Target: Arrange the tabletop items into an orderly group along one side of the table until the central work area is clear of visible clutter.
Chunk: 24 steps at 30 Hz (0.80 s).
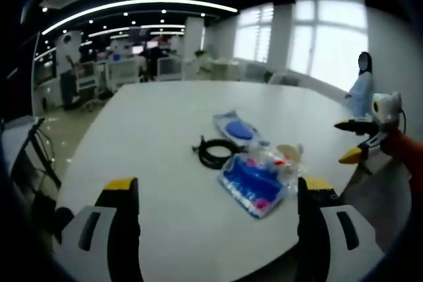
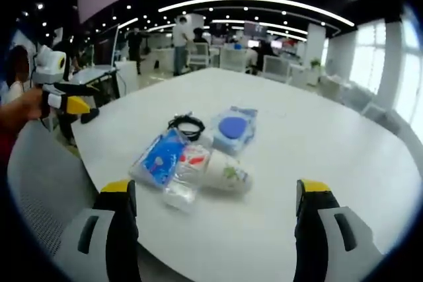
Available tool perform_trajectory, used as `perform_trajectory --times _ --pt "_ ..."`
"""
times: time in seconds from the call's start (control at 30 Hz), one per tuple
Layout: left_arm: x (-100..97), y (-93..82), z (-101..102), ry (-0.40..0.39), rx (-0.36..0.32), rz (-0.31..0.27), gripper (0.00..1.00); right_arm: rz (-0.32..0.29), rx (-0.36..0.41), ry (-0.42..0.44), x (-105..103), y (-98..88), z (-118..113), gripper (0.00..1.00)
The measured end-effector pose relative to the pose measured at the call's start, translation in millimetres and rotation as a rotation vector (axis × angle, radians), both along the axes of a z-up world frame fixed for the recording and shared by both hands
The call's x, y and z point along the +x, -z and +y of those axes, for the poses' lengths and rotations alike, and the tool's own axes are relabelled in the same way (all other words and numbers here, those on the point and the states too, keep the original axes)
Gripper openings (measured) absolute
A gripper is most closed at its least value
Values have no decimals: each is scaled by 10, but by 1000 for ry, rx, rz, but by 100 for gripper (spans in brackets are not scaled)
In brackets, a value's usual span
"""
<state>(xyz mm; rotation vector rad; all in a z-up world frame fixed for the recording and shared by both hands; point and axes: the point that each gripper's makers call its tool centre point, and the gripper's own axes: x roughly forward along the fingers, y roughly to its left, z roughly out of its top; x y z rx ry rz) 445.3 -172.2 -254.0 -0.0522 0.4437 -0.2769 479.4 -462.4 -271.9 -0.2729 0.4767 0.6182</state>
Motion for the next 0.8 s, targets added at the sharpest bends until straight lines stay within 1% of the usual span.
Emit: perform_trajectory --times 0.63,0.8 --pt "-12 35 -78 37 6 14 95 -2 3 10 3 2 -3 99" --pt "-14 34 -99 49 1 11 95 -2 -7 8 3 15 -1 99"
